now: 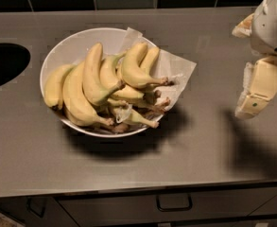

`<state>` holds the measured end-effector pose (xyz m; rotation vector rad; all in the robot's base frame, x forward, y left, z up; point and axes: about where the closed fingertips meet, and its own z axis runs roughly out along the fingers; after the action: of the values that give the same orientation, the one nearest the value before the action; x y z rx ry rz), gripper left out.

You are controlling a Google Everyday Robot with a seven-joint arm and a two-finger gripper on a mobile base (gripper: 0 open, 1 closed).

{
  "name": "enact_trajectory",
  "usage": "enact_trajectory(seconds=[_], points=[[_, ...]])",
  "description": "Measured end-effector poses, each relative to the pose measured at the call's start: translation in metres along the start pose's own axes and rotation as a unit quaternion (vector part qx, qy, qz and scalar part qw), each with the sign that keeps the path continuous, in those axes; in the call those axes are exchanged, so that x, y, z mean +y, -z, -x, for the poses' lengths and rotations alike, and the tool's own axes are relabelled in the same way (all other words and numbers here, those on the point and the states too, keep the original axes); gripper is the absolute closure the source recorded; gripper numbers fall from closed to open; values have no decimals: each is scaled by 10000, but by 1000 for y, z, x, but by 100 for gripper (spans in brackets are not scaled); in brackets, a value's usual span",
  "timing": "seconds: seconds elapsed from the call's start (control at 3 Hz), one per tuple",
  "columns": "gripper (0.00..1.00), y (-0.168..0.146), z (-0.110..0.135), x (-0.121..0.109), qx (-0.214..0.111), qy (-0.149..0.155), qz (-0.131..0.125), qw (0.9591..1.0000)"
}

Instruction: Pick banana from white bowl

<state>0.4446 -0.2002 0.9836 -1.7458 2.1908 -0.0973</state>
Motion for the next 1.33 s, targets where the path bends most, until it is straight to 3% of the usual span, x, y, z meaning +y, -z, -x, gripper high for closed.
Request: enact_trajectory(seconds=[0.33,0.67,1.0,1.33], points=[[0,4,34,-7,-236,284,40,9993],[0,4,34,-7,-237,284,41,9993],[0,9,56,-10,-398,4,164,9991],[0,15,94,-17,-466,-366,187,9981]])
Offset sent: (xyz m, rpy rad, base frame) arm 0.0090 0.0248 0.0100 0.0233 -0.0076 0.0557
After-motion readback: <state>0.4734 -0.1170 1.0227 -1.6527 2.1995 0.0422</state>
